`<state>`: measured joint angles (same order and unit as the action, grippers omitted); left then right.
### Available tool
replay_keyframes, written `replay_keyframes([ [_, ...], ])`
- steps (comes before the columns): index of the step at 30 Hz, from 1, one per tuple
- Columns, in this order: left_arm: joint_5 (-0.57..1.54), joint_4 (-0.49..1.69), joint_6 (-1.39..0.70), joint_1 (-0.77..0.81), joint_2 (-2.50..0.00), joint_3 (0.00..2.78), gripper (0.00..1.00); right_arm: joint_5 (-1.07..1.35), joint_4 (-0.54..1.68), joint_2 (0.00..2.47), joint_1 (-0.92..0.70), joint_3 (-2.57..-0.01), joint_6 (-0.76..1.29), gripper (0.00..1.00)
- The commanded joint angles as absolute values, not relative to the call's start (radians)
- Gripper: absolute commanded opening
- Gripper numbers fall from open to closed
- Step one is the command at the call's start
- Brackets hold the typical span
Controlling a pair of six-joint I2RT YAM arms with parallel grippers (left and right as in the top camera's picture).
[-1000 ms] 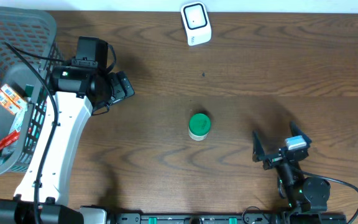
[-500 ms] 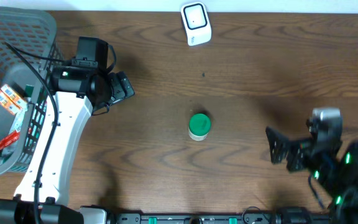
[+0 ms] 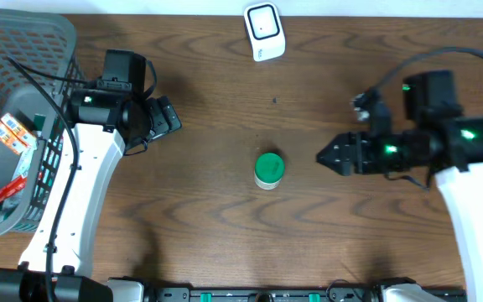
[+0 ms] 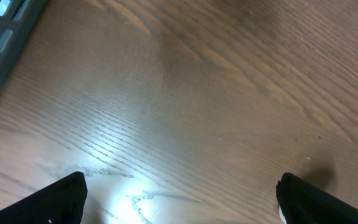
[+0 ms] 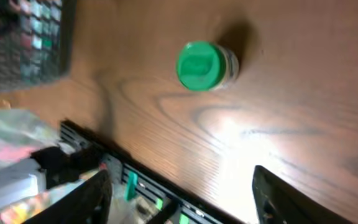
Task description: Scan the item barcode
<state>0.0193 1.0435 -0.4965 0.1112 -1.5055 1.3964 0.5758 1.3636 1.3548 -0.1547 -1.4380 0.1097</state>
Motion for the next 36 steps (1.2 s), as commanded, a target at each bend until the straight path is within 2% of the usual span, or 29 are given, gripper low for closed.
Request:
replay_keyframes([
  [1,0.007,1.047,-0.49,0.108,-1.509,1.391,0.98,0.389,1.36,1.366,-0.282,-1.429,0.242,0.73],
  [5,0.007,1.047,-0.49,0.108,-1.509,1.391,0.98,0.224,1.314,1.38,-0.446,-1.375,0.372,0.81],
  [10,0.007,1.047,-0.49,0.108,-1.509,1.391,0.98,0.083,1.164,1.381,-0.559,-1.245,0.467,0.91],
  [16,0.007,1.047,-0.49,0.108,-1.509,1.391,0.98,0.064,0.804,1.396,-0.611,-1.026,0.258,0.92],
  [23,0.007,1.047,-0.49,0.108,-1.509,1.391,0.98,0.064,0.509,1.486,-0.623,-0.903,0.105,0.92],
  [29,0.007,1.047,-0.49,0.108,-1.509,1.391,0.98,0.068,0.418,1.576,-0.624,-0.895,0.099,0.88],
  [34,0.007,1.047,-0.49,0.108,-1.509,1.391,0.98,0.068,0.408,1.606,-0.624,-0.896,0.099,0.61],
  [36,0.007,1.047,-0.49,0.108,-1.509,1.391,0.98,0.069,0.408,1.589,-0.624,-0.898,0.108,0.56],
])
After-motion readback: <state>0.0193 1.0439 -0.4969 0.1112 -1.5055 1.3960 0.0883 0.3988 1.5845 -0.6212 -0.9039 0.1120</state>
